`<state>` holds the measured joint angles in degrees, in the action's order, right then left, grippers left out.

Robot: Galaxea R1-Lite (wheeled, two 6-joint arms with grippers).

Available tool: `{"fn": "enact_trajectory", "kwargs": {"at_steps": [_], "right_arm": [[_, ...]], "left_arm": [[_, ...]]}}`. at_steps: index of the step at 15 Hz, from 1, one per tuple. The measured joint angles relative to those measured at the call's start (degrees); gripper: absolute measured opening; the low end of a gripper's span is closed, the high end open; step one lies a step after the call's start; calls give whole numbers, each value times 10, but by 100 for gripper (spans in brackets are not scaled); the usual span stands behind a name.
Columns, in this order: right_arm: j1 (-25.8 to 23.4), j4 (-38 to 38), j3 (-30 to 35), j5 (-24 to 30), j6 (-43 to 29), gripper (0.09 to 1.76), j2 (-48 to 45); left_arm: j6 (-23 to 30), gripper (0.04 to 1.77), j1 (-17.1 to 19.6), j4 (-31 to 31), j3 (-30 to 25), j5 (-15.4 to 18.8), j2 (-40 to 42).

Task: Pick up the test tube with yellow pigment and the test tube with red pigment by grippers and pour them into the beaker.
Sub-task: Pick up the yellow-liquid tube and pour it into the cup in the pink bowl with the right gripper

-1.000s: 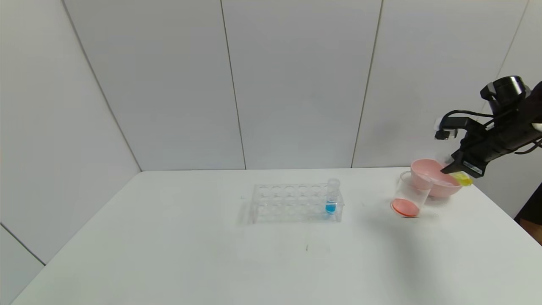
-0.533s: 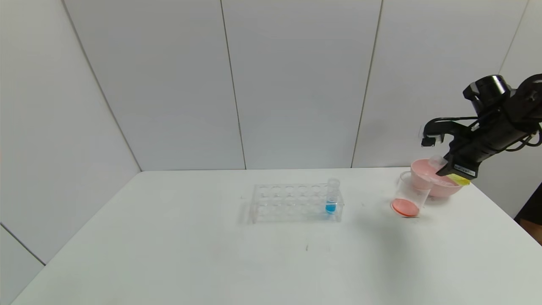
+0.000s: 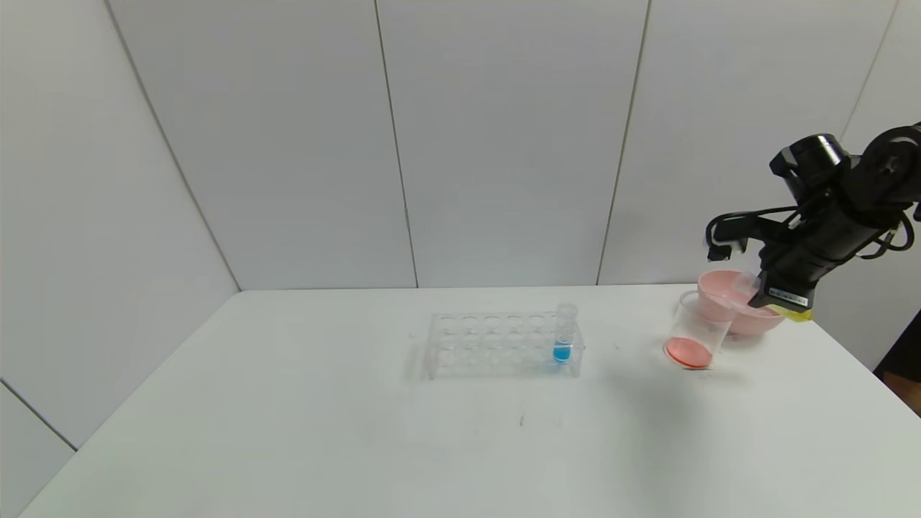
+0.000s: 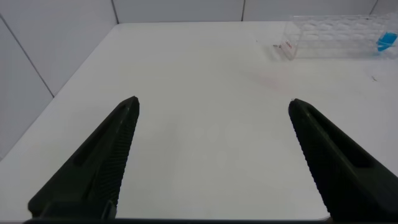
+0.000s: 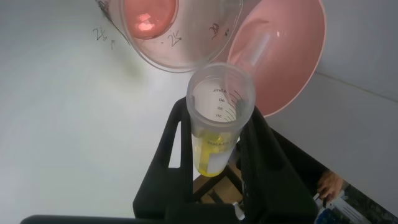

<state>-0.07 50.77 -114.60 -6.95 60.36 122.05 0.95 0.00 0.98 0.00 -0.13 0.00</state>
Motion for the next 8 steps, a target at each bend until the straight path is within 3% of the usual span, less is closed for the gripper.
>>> {"fn": "enact_trajectory", "kwargs": {"at_steps": [8], "right_arm": [[21, 10, 0, -53, -1, 50, 6]], "left_arm": [[0, 172, 0, 0, 0, 0, 0]]}}
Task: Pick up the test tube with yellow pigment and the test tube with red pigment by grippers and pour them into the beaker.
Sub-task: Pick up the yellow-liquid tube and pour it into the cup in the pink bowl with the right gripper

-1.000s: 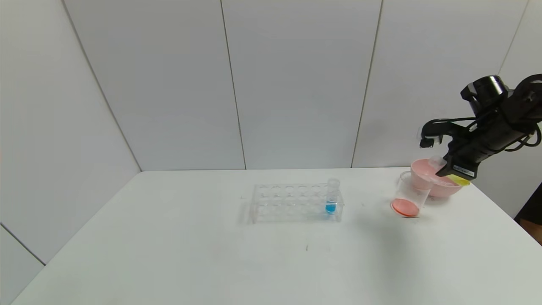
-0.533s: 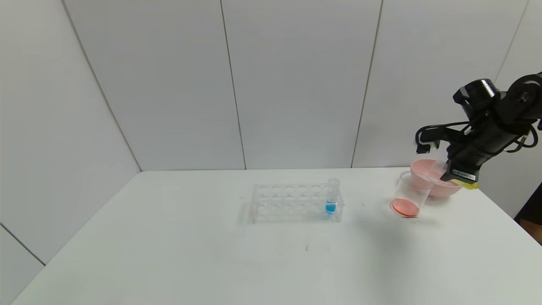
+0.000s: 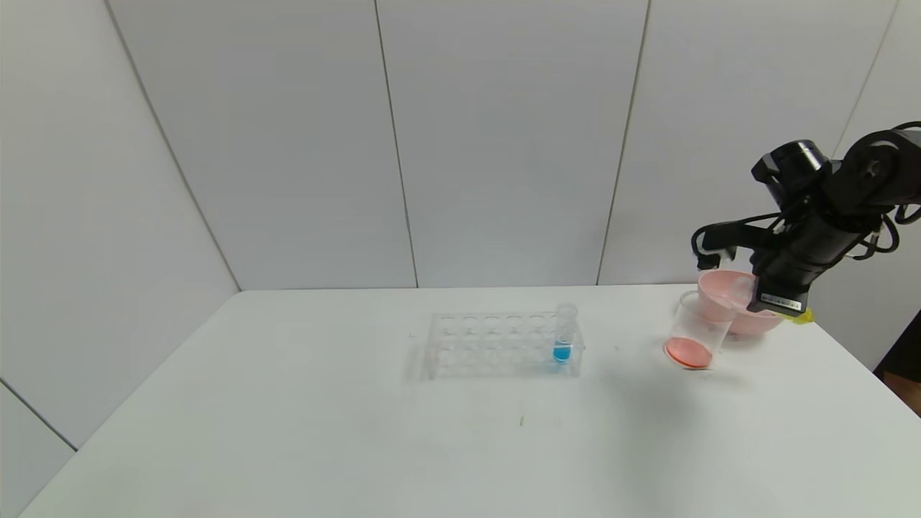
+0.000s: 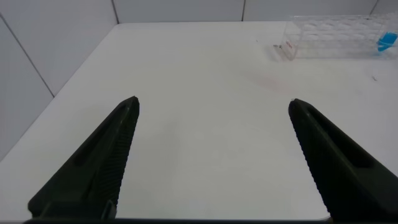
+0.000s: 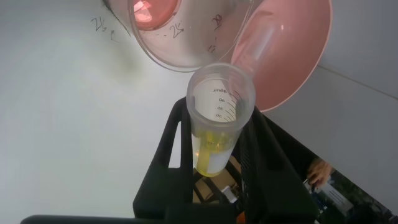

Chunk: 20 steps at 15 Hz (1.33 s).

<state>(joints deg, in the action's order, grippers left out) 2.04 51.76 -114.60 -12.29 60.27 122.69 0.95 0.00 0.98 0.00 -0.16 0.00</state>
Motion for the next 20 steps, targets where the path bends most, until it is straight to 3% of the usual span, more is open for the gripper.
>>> {"fn": "enact_trajectory", "kwargs": {"at_steps": [10, 20], "right_arm": [[5, 8, 0, -25, 1, 50, 16], [20, 0, 0, -89, 14, 50, 23]], "left_arm": [[0, 172, 0, 0, 0, 0, 0], [0, 172, 0, 0, 0, 0, 0]]}}
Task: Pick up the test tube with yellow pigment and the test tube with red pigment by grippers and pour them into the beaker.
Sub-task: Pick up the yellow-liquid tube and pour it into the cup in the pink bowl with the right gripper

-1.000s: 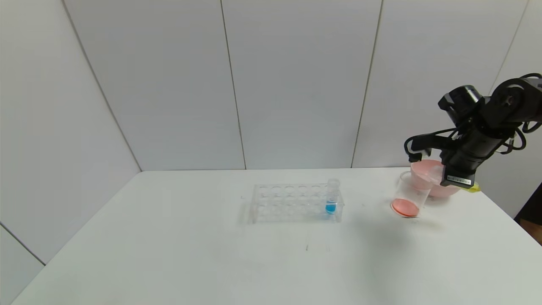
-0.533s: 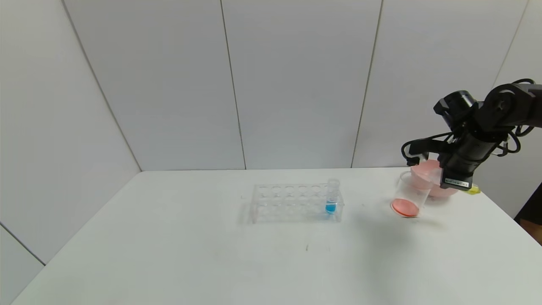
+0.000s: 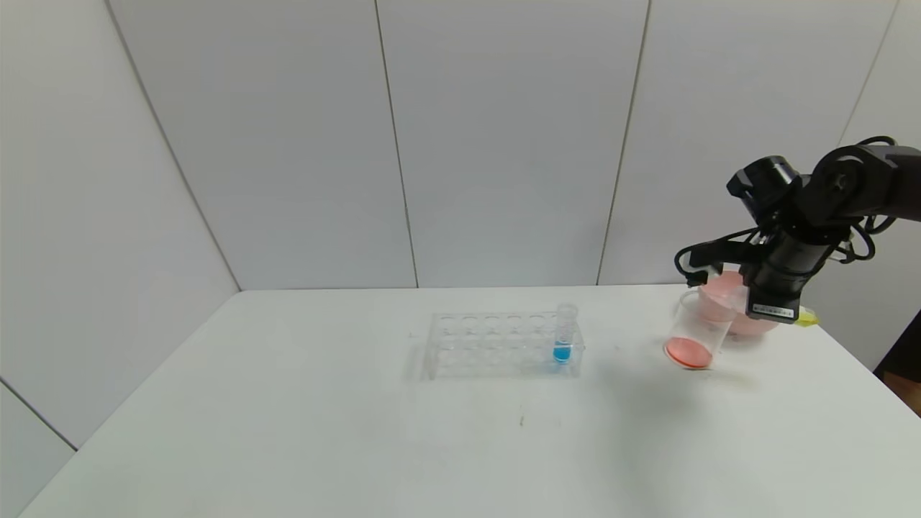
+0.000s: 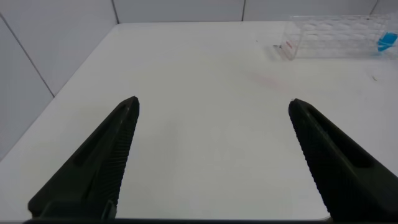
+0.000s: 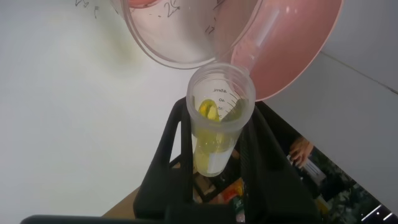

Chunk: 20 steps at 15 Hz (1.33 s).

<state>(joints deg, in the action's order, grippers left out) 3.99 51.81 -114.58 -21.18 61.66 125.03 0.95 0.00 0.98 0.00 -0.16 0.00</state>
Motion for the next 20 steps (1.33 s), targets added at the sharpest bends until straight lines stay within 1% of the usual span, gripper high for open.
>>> {"fn": "enact_trajectory", "kwargs": {"at_steps": [5, 8, 11, 15, 18, 20], "right_arm": [[14, -11, 0, -46, 2, 50, 0], [23, -17, 0, -86, 5, 50, 1], [28, -36, 0, -118, 29, 50, 4], [33, -62, 0, -150, 49, 50, 12], [40, -79, 0, -158, 63, 50, 21], [45, -98, 0, -174, 77, 50, 25]], "left_arm": [[0, 172, 0, 0, 0, 0, 0], [0, 172, 0, 0, 0, 0, 0], [0, 172, 0, 0, 0, 0, 0], [0, 172, 0, 0, 0, 0, 0], [0, 172, 0, 0, 0, 0, 0], [0, 172, 0, 0, 0, 0, 0]]}}
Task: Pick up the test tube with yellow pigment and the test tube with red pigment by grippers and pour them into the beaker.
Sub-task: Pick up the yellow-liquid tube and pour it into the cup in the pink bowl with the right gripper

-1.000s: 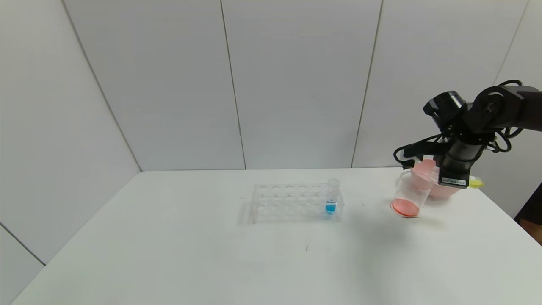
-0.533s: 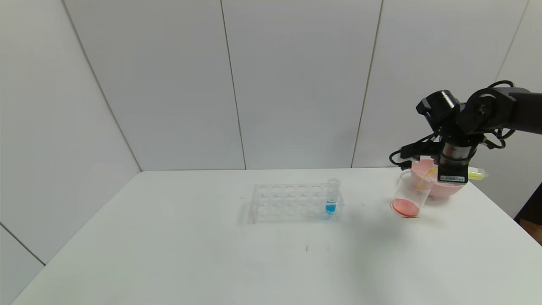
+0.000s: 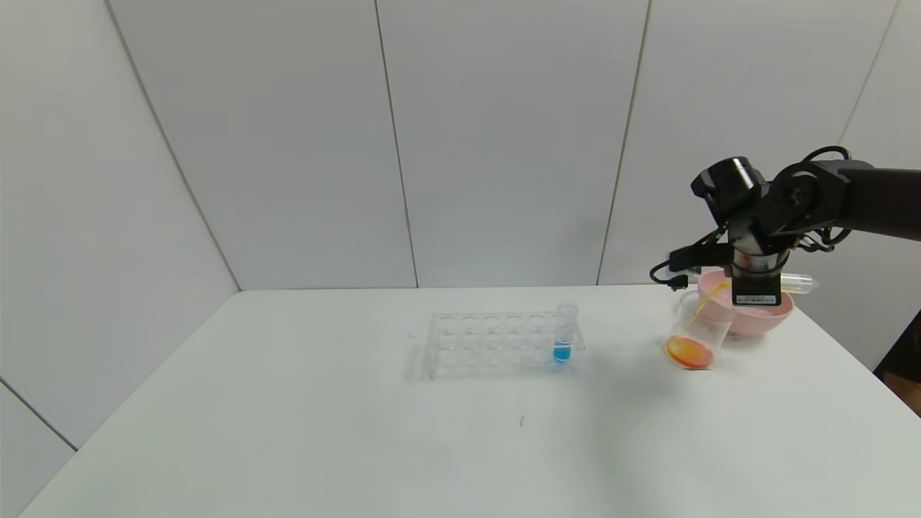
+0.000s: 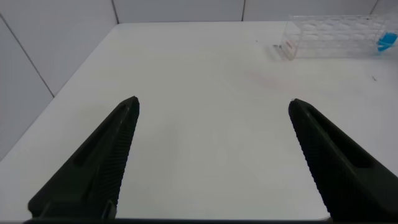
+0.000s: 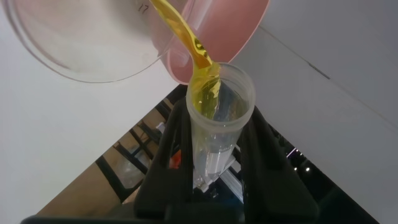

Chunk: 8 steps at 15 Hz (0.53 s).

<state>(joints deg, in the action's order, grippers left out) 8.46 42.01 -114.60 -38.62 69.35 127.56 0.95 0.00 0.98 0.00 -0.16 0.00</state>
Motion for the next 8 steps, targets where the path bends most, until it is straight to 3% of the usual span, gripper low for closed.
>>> {"fn": "enact_trajectory", "kwargs": {"at_steps": [4, 8], "right_arm": [[8, -42, 0, -43, 60, 50, 7], [13, -43, 0, -51, 92, 50, 9]], "left_arm": [[0, 172, 0, 0, 0, 0, 0], [0, 172, 0, 0, 0, 0, 0]]}}
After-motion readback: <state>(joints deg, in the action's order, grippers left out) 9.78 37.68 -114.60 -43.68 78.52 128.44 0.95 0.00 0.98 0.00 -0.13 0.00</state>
